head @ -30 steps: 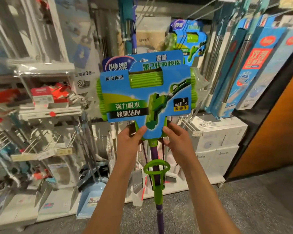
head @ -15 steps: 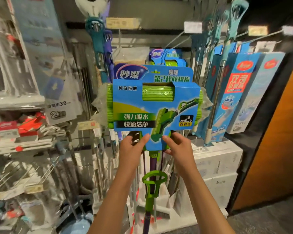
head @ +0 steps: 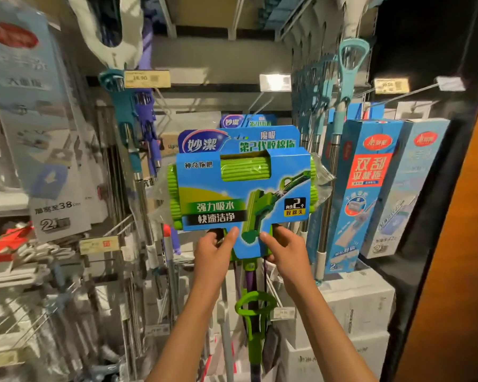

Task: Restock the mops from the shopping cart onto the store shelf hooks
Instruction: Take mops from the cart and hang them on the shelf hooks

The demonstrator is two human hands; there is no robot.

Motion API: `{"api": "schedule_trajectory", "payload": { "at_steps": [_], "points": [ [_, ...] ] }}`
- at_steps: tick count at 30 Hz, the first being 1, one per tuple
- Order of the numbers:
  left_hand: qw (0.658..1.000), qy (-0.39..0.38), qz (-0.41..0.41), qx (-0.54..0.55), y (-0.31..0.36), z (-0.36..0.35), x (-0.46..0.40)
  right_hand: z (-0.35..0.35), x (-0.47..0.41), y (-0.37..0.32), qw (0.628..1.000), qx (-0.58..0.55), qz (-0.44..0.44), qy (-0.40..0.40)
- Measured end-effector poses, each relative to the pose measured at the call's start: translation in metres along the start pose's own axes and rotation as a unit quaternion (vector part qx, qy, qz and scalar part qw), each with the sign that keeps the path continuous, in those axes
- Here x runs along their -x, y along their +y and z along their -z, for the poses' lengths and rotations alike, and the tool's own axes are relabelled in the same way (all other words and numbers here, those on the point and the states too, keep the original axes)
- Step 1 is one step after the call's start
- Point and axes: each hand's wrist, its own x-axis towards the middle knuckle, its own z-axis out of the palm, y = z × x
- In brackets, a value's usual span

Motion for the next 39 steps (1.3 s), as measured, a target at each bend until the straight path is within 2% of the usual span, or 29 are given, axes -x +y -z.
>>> {"api": "schedule_trajectory", "payload": {
  "at_steps": [6,23,39],
  "points": [
    [0.999,0.021,-0.033,-0.028,0.013,-0.034,-0.030,0.019,-0.037,-0.005,1.000,0.002,0.010,0.004],
    [0.998,0.000,-0.069,0.013,-0.001,-0.085,-0.160,0.024,-0.158,-0.006,0.997,0.028,0.012,0.074],
    [0.993,0.003,-0.113,0.022,0.002,-0.123,-0.203,0.049,-0.214,0.006,0.996,-0.011,0.056,0.073]
  ]
}}
